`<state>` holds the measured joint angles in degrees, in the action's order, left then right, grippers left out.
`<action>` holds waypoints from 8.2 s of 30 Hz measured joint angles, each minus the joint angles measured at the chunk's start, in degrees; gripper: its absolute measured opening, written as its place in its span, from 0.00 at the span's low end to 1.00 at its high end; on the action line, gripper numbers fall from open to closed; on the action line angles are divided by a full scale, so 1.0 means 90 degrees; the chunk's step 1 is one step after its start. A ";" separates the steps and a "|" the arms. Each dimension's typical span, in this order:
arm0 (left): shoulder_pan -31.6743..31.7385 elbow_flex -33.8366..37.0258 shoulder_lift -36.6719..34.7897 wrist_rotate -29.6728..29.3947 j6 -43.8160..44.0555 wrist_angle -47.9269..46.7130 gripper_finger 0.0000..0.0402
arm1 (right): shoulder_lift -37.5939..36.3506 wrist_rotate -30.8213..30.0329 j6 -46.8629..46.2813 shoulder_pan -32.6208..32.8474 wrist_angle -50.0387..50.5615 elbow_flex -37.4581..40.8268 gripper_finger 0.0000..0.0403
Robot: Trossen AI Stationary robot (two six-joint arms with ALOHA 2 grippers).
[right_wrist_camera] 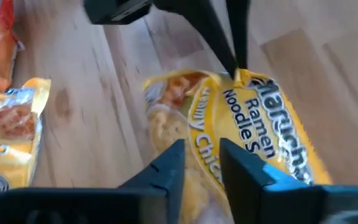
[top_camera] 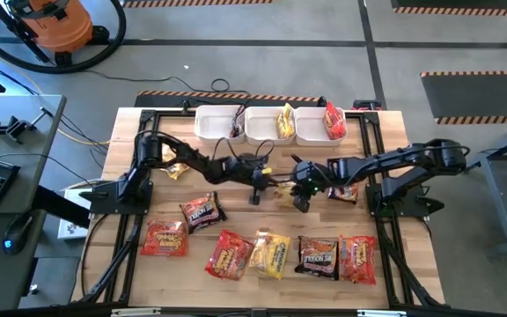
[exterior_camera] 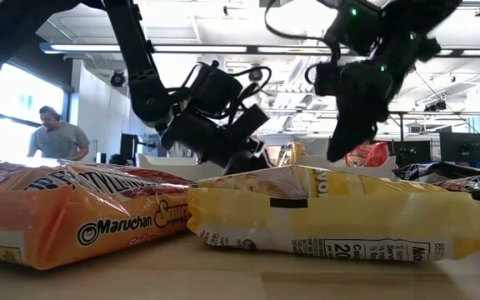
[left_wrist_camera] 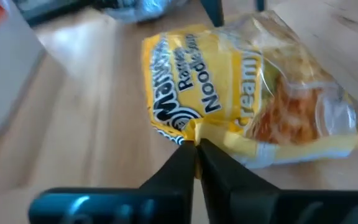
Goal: Sort Maruchan noodles
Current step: Put the yellow noodle into the center white bin, then put the orange noodle into the right white bin
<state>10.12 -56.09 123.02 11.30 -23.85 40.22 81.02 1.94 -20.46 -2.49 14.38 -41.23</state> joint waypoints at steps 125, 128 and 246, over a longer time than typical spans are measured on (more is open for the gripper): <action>0.0416 0.4915 -0.3529 -0.2057 0.2629 0.5276 0.04 | 0.6061 -0.0389 -0.1842 -0.3822 0.6822 -0.9698 0.32; 0.0416 0.4915 -0.3529 -0.2056 0.2629 0.5274 0.04 | 0.6061 -0.0577 -0.1759 -0.3822 0.6825 -0.9703 0.37; 0.0414 0.5138 -0.3526 -0.1622 0.2969 0.4555 0.04 | 0.0544 -0.0589 -0.7665 0.2297 0.3540 -0.0876 0.00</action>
<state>13.85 -9.85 91.29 -3.30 2.87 81.21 85.91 -3.36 -89.45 18.18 46.24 -49.11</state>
